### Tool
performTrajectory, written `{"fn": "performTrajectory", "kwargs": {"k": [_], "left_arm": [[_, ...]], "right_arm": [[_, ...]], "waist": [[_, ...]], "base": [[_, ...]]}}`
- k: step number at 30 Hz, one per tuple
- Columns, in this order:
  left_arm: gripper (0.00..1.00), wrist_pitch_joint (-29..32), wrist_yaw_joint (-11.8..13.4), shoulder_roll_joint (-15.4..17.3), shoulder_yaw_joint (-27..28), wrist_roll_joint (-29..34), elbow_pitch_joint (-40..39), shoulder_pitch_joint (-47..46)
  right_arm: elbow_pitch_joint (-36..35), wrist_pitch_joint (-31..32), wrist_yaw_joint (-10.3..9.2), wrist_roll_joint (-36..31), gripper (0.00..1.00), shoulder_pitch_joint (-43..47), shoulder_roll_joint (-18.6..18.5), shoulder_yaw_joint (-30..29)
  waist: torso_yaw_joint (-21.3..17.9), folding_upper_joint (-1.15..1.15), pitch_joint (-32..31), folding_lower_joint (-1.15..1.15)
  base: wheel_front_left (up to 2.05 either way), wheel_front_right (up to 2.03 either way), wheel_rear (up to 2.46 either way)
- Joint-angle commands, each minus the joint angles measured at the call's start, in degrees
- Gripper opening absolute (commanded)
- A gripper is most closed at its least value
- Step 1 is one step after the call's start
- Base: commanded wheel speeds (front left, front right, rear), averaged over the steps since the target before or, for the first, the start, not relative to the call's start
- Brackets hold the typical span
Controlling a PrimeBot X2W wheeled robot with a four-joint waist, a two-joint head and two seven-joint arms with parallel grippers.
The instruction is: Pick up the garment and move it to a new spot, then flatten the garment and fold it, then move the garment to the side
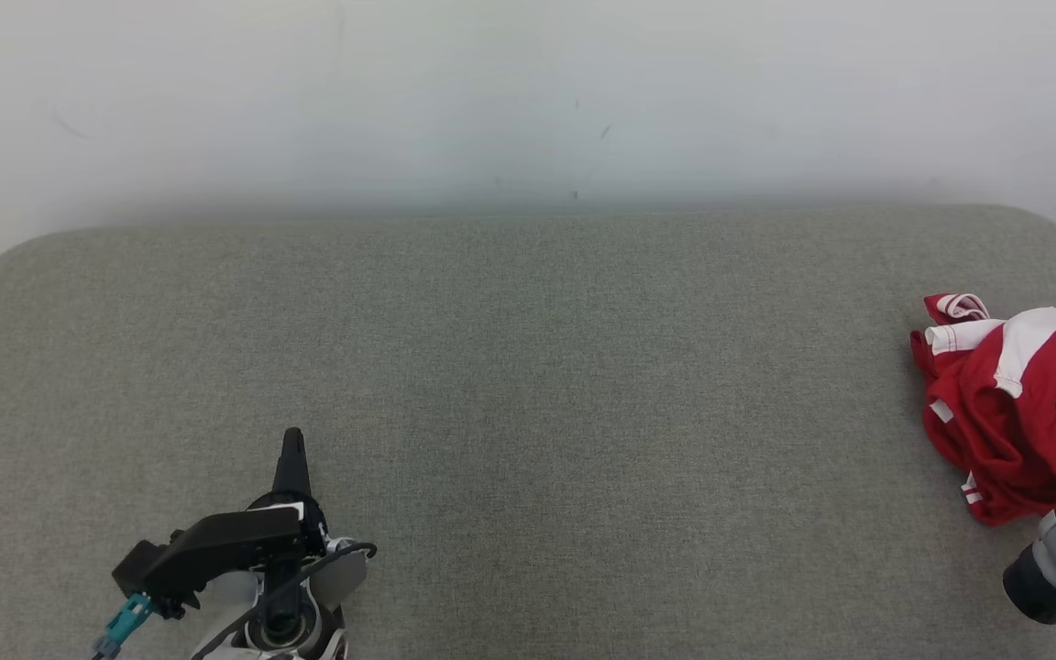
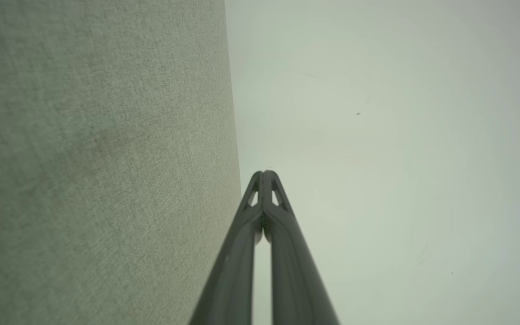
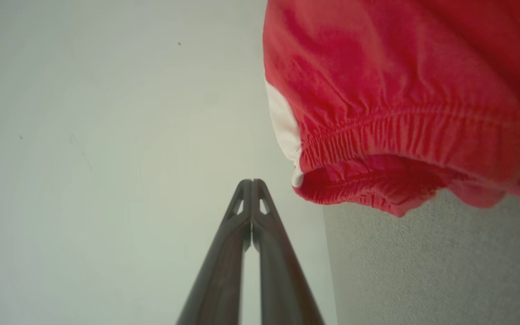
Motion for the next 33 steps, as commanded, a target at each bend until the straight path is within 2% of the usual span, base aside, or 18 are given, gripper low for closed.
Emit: {"fn": "performTrajectory", "kwargs": {"k": [1,33], "left_arm": [[0.00,-0.1,-0.2,0.0,-0.1,-0.4,0.2,-0.1],[0.00,-0.1,-0.2,0.0,-0.1,-0.4,0.2,-0.1]], "right_arm": [[0.1,0.4,-0.04,0.2,0.00,0.0,-0.2,-0.1],[0.1,0.4,-0.04,0.1,0.00,0.0,-0.2,-0.1]], "waist": [[0.0,0.00,0.0,0.00],[0.0,0.00,0.0,0.00]], "base": [[0.00,0.00,0.00],[0.00,0.00,0.00]]}}
